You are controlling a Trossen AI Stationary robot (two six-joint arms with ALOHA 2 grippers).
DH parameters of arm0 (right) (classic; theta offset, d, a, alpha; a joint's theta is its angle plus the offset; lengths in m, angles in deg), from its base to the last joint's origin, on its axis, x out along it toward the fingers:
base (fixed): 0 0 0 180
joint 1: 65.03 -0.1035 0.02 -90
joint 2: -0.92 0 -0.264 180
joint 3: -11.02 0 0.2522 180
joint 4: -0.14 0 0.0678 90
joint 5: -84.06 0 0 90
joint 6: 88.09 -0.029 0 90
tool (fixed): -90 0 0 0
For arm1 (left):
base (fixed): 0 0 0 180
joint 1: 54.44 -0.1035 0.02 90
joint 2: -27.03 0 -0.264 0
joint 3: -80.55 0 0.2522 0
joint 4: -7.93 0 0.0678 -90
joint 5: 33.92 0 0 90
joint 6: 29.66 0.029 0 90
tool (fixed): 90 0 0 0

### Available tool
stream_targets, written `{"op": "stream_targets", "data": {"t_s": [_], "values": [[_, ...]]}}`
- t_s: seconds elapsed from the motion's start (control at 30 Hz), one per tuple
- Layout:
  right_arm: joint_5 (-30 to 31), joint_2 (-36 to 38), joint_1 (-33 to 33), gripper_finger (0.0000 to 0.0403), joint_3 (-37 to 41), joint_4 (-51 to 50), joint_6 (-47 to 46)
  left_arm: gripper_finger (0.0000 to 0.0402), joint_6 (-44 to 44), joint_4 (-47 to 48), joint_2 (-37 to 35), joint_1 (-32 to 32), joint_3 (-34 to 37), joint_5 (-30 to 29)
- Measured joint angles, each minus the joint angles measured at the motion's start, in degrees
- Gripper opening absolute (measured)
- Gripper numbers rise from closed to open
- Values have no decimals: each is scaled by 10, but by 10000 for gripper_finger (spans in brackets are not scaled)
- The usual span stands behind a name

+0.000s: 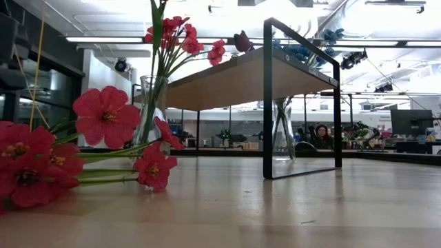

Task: Pick and place flowers into a vace then onto a shelf
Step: Put the orange flowers into the bottom transparent vase

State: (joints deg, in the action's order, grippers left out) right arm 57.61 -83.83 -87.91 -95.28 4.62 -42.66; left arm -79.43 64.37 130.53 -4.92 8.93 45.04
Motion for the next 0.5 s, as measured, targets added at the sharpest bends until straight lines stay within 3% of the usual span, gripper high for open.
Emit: {"op": "stream_targets", "data": {"t_s": [0.23,0.5], "values": [[0,0,-2,99,0,0,0,241,0,-10,1,0,1,6],[0,0,-2,99,0,0,-2,99,-12,-35,1,1,3,13]]}}
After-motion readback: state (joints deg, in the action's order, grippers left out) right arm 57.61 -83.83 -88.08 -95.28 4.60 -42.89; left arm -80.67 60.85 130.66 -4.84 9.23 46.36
